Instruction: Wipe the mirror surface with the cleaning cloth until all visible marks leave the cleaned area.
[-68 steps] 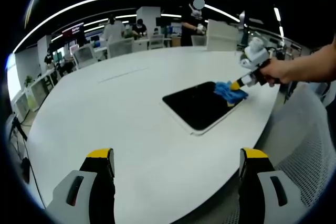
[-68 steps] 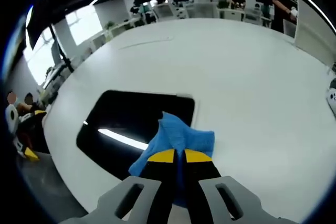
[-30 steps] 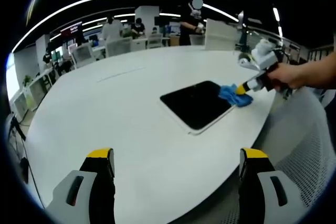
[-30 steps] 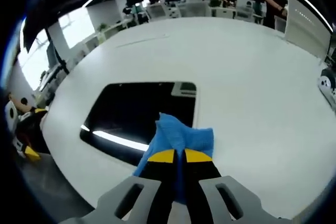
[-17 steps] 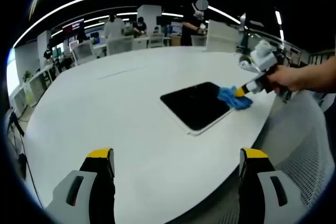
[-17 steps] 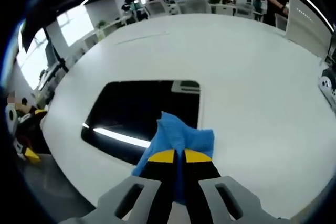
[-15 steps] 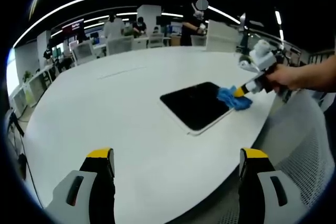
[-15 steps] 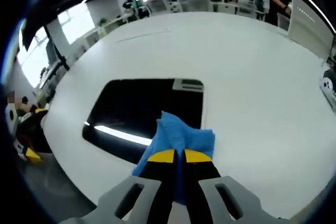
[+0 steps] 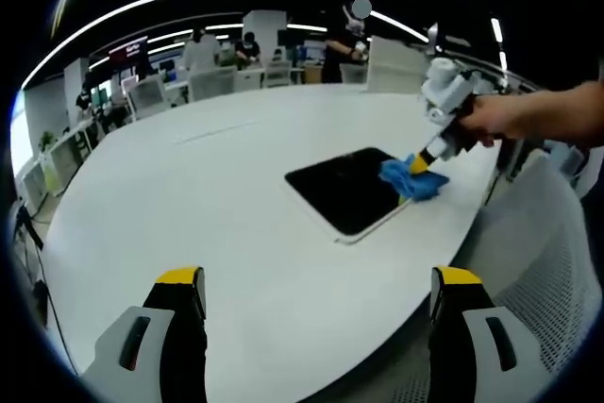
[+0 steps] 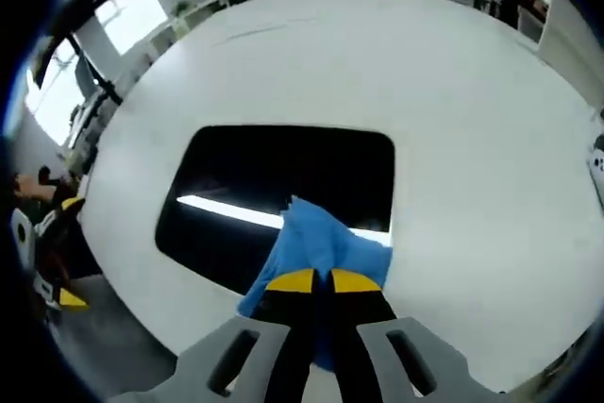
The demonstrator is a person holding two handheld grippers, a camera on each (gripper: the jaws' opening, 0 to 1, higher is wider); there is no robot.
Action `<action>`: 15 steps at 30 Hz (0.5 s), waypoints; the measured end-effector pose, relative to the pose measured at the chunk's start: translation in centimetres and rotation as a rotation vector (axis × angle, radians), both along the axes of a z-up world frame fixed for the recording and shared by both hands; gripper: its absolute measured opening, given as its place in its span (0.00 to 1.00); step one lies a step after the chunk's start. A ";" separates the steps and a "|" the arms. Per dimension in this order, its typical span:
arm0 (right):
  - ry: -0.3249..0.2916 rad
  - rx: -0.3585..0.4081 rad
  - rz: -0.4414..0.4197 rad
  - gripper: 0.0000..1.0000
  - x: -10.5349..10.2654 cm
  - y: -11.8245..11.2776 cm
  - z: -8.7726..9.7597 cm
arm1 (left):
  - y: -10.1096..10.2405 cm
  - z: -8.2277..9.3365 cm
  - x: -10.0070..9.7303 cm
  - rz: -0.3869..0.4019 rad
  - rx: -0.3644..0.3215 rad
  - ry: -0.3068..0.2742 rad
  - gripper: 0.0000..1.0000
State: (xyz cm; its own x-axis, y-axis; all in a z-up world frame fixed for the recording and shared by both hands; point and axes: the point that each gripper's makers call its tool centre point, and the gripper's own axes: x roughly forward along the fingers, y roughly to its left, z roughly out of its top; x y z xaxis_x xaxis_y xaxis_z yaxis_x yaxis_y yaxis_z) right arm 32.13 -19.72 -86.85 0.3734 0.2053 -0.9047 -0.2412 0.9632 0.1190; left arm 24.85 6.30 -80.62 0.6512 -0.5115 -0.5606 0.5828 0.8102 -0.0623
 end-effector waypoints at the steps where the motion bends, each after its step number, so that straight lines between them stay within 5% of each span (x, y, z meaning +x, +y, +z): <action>1: 0.006 0.003 0.004 0.00 0.0 0.3 0.0 | 0.0 0.0 0.0 0.000 0.000 0.000 0.99; 15: 0.080 0.003 0.073 0.00 0.6 3.9 -0.2 | 0.1 0.1 0.1 0.004 0.000 -0.007 0.99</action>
